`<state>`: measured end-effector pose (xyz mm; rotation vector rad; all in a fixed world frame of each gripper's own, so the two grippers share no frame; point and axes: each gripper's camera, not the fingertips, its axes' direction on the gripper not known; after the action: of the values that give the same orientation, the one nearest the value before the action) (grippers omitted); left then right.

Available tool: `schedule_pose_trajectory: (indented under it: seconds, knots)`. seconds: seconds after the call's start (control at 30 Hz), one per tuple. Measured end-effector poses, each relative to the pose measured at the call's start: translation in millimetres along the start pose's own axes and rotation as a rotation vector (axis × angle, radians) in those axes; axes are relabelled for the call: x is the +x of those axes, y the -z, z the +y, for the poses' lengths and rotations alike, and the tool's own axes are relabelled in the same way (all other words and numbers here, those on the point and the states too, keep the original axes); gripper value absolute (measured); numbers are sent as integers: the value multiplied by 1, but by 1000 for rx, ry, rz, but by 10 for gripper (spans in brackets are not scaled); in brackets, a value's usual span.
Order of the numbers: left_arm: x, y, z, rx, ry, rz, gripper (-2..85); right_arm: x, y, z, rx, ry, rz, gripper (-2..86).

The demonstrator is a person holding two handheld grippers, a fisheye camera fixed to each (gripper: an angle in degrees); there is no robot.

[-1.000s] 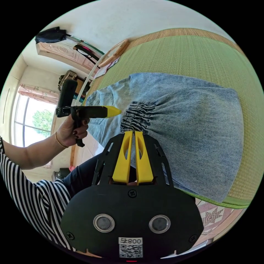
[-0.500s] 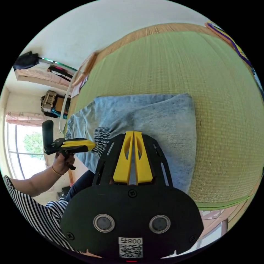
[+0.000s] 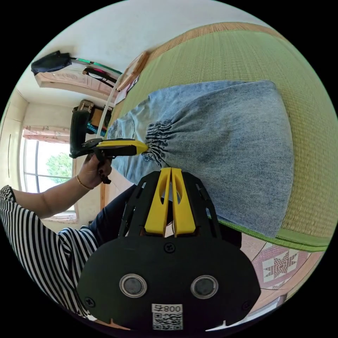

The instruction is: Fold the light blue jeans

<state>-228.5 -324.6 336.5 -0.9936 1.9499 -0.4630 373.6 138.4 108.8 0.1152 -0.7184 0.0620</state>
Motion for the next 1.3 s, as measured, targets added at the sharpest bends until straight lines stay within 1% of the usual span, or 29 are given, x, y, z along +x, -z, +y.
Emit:
schedule_pose_trajectory:
  seconds: [0.07,0.13,0.2,0.27,0.33,0.4,0.5,0.57,0.63,0.77,0.83,0.93,1.1,1.17,1.23,1.3]
  knots:
    - [13,-3,1,8,-38,-9,2,4,11,2,23,8,-27,2]
    - [29,-12,1,3,-69,-28,3,9,21,7,17,16,5,2]
    - [35,-26,0,-42,-51,-50,3,18,21,11,-24,5,11,3]
    - [40,-35,0,-39,-40,-30,4,30,26,15,-16,-32,-46,4]
    - [52,-39,2,-12,-39,-28,8,39,47,25,65,-53,-82,6]
    - [66,-42,4,2,-75,-34,14,46,68,35,131,-76,-46,10]
    - [92,-53,4,15,-139,-1,40,71,105,56,243,-183,8,26]
    - [110,-63,2,22,-181,32,58,90,122,69,287,-248,6,41]
    - [136,-82,-3,-4,-252,57,73,111,129,81,279,-310,-23,61]
    - [179,-114,-12,-53,-358,54,85,131,127,87,221,-350,-63,70]
    - [205,-134,-18,-75,-403,25,95,141,128,90,235,-362,-155,70]
    - [234,-154,-24,-55,-441,-31,104,147,135,93,249,-356,-208,69]
    - [274,-186,-26,-84,-487,-129,119,148,147,93,262,-309,-295,66]
    - [285,-194,-25,-81,-475,-177,113,145,149,91,257,-289,-316,66]
    - [297,-202,-23,-77,-442,-262,88,140,151,88,236,-261,-320,68]
    - [302,-205,-21,-75,-433,-263,71,137,152,85,218,-247,-333,71]
